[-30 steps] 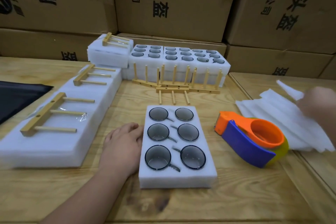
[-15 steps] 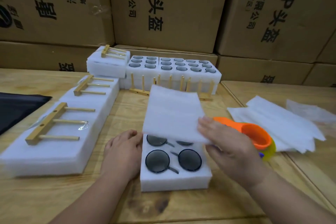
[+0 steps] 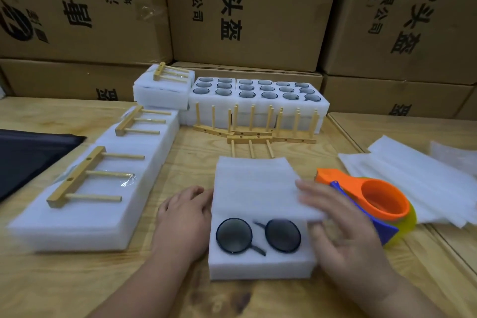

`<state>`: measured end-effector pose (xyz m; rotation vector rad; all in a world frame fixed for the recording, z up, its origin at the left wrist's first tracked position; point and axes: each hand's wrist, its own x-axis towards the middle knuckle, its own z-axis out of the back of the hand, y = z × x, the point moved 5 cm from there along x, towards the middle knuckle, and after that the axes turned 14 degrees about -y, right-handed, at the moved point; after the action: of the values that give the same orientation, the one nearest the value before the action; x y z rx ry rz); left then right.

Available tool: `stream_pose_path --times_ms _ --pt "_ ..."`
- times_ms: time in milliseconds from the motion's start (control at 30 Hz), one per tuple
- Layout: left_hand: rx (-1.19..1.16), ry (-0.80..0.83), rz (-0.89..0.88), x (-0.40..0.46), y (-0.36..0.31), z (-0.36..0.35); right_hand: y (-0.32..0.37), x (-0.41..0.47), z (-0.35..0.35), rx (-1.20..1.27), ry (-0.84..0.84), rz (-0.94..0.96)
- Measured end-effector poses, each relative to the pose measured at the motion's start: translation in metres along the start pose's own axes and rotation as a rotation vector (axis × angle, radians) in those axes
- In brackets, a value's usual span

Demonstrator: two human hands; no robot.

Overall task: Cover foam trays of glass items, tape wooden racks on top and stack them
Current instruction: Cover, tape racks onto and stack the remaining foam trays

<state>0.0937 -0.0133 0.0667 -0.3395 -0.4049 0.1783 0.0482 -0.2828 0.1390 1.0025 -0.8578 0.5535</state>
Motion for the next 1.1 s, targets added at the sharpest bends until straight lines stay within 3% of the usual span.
stream_pose_path --times_ms 133,200,267,333,433,533,700,833,1100 --pt "-0.03 -0.029 0.021 0.0 -0.001 -0.001 0.019 0.08 0.025 0.236 -0.328 -0.136" --pt "-0.03 -0.038 0.033 0.0 0.0 0.0 0.016 0.121 0.027 0.314 -0.387 -0.198" --pt "-0.024 -0.041 0.024 -0.001 0.0 0.001 -0.003 0.143 0.011 0.26 -0.29 -0.422" --pt "-0.021 -0.039 -0.004 -0.002 0.0 0.002 -0.031 0.135 -0.017 0.061 -0.051 -0.633" --pt "-0.048 -0.062 0.012 0.001 0.0 0.0 -0.064 0.102 -0.05 -0.146 0.157 -0.717" --pt "-0.051 -0.066 0.033 0.002 0.002 -0.003 -0.08 0.088 -0.063 -0.303 0.134 -0.653" --pt "-0.125 -0.109 0.044 0.002 0.003 0.001 -0.096 0.066 -0.08 -0.415 0.2 -0.719" --pt "-0.373 -0.13 0.087 -0.002 0.001 0.014 -0.097 0.056 -0.079 -0.449 0.192 -0.768" --pt "-0.505 0.086 -0.035 -0.006 -0.003 0.015 -0.093 0.05 -0.08 -0.463 0.166 -0.804"
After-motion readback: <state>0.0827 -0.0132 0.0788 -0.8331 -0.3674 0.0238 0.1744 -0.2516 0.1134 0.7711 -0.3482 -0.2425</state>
